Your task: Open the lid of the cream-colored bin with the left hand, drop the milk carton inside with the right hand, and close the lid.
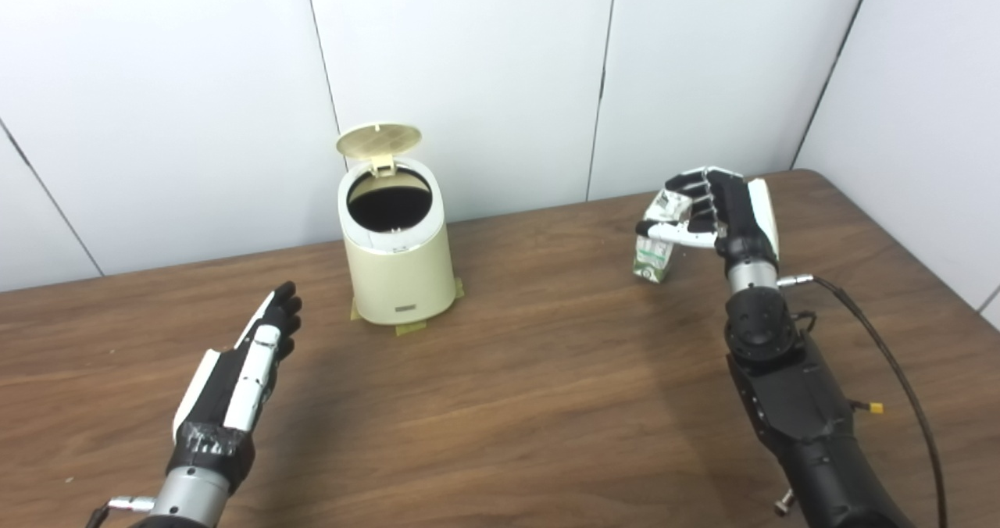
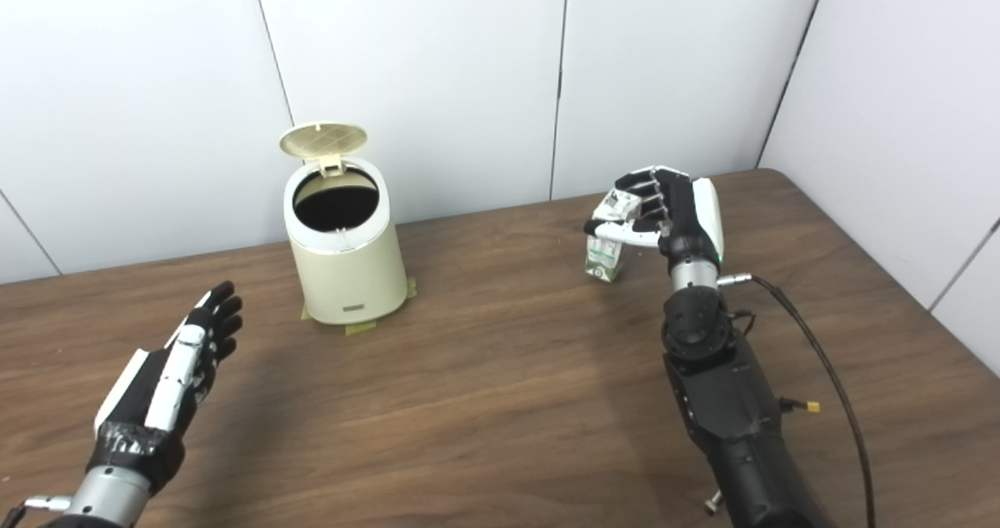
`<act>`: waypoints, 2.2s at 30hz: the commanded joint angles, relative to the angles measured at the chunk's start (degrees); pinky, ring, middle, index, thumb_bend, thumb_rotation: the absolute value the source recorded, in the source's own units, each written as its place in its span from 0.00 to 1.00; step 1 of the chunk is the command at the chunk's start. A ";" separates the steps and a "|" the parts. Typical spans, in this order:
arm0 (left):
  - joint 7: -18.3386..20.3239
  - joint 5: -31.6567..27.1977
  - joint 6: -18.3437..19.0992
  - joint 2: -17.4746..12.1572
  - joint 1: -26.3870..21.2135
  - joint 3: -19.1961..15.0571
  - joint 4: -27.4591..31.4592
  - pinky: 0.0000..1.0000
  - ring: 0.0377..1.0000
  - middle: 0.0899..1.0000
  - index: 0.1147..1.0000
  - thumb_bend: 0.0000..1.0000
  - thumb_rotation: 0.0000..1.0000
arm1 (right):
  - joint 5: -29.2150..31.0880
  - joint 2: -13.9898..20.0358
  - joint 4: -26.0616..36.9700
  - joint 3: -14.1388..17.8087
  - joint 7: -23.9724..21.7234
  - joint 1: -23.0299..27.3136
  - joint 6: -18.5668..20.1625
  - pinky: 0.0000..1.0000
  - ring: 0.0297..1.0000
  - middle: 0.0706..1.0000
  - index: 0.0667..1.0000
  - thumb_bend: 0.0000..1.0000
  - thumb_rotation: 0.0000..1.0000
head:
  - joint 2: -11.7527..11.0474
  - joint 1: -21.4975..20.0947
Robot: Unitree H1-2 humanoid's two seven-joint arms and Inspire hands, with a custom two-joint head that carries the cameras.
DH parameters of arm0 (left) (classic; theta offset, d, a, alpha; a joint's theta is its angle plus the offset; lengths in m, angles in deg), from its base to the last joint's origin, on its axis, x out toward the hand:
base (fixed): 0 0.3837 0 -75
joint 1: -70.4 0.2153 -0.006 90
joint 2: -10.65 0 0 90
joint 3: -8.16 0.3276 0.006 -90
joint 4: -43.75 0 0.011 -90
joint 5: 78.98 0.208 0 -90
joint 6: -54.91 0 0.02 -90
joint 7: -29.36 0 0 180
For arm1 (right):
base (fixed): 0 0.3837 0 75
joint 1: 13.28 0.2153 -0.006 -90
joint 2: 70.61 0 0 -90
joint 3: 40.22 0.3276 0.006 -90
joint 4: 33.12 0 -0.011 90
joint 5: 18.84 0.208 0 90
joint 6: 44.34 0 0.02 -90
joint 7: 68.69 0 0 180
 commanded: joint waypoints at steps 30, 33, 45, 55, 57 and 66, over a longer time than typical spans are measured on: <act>-3.51 4.15 -2.67 5.19 -0.99 2.35 -2.48 1.00 0.99 0.97 1.00 0.46 1.00 | -6.20 -12.78 17.29 -11.86 -9.67 19.02 8.47 0.35 0.36 0.46 0.48 0.52 0.00 | -3.30 12.72; -3.63 4.50 -2.91 5.70 -0.92 2.61 -2.82 1.00 0.99 0.97 1.00 0.47 1.00 | -6.75 -13.38 14.92 -13.08 -8.96 19.67 5.57 0.35 0.37 0.46 0.46 0.52 0.00 | -3.81 13.13; -4.58 4.04 -5.09 8.86 -0.80 2.15 -4.70 1.00 1.00 0.98 1.00 0.47 1.00 | -11.18 -12.49 2.99 -16.66 -7.68 22.03 -7.41 0.34 0.39 0.47 0.46 0.50 0.00 | -4.58 15.59; -5.59 4.25 -5.68 10.42 -0.35 2.58 -5.02 1.00 1.00 0.98 1.00 0.44 1.00 | -17.07 -11.64 -6.78 -19.13 -3.01 24.93 -16.99 0.35 0.39 0.47 0.46 0.50 0.00 | -5.08 17.68; -5.87 3.53 -7.19 11.25 -0.21 2.41 -5.69 1.00 0.99 0.98 1.00 0.42 0.98 | -17.78 -11.59 -7.63 -19.31 -1.98 25.31 -18.75 0.36 0.38 0.47 0.46 0.50 0.00 | -5.05 17.79; -7.09 4.38 -10.76 13.34 0.89 3.42 -6.97 0.97 0.95 0.93 0.95 0.45 0.93 | -21.08 -11.66 -9.42 -20.17 0.61 25.57 -21.92 0.34 0.38 0.47 0.47 0.50 0.00 | -5.03 18.31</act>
